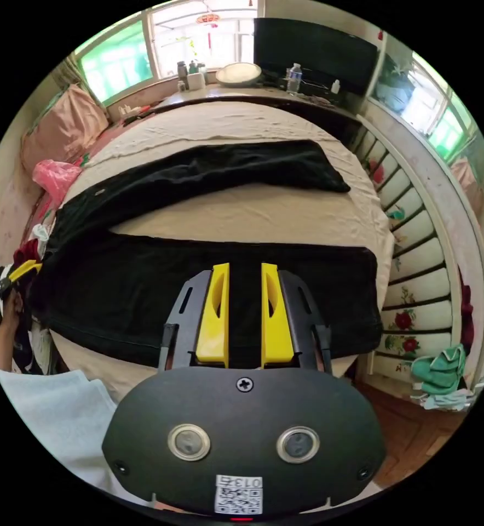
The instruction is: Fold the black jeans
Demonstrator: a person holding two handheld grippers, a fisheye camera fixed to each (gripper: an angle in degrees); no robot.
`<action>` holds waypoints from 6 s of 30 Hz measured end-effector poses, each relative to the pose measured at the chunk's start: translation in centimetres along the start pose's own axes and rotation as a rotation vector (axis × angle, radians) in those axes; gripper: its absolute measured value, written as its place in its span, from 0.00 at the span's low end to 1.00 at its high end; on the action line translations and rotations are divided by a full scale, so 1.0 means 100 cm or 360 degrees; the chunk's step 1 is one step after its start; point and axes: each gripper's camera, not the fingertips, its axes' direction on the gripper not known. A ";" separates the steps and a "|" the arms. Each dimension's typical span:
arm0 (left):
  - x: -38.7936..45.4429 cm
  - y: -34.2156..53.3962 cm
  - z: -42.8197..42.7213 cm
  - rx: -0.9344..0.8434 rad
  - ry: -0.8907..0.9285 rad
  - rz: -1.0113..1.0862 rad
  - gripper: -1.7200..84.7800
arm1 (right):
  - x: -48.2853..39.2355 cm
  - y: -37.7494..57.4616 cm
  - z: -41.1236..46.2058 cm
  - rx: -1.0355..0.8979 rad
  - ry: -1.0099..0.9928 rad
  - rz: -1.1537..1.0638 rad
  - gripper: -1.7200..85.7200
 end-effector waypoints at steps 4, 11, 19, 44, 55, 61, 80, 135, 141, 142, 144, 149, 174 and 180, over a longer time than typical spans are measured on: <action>-0.036 0.050 0.003 -0.0047 -0.0132 -0.0376 0.16 | 0.068 0.030 0.004 -0.0029 0.0123 0.0404 0.14; -0.105 0.123 0.055 -0.0332 0.0054 -0.0986 0.22 | 0.139 0.064 0.027 -0.0100 0.0214 0.0791 0.16; -0.133 0.129 0.091 -0.0439 0.0187 -0.1108 0.21 | 0.144 0.049 0.060 -0.0196 0.0175 0.0823 0.10; -0.200 0.180 0.091 -0.0387 0.0423 -0.1002 0.13 | 0.109 0.073 0.025 -0.0155 0.0524 0.0545 0.08; -0.168 0.042 0.126 -0.0266 -0.0051 -0.0481 0.14 | -0.012 -0.025 0.032 0.0208 -0.0010 0.0039 0.10; -0.163 0.008 0.169 -0.0382 0.0004 -0.0334 0.05 | -0.183 -0.077 0.056 0.0230 -0.0482 -0.0711 0.10; -0.179 0.013 0.181 -0.0257 0.0126 -0.0276 0.04 | -0.610 -0.048 0.149 0.0028 -0.0426 -0.2132 0.07; 0.106 -0.182 0.080 0.0356 0.0326 0.0416 0.13 | 0.102 -0.202 0.147 0.0134 0.0093 0.0221 0.17; 0.244 -0.247 0.118 0.0208 0.0218 0.0777 0.16 | 0.201 -0.246 0.184 0.0037 0.0086 0.0317 0.18; 0.250 -0.250 0.121 0.0191 0.0196 0.0789 0.16 | 0.207 -0.255 0.190 0.0033 0.0078 0.0284 0.18; 0.266 -0.261 0.131 0.0125 0.0156 0.0820 0.16 | 0.213 -0.265 0.202 0.0007 0.0094 0.0255 0.18; 0.294 -0.276 0.135 0.0125 0.0027 0.0947 0.05 | 0.224 -0.279 0.211 0.0002 0.0212 0.0238 0.07; 0.203 -0.304 0.130 0.0121 0.0504 0.0388 0.02 | 0.257 -0.222 0.107 0.0295 0.0221 -0.0154 0.03; 0.250 -0.318 0.178 -0.0032 0.0139 0.0382 0.02 | 0.166 -0.256 0.157 0.0137 -0.0017 -0.0483 0.02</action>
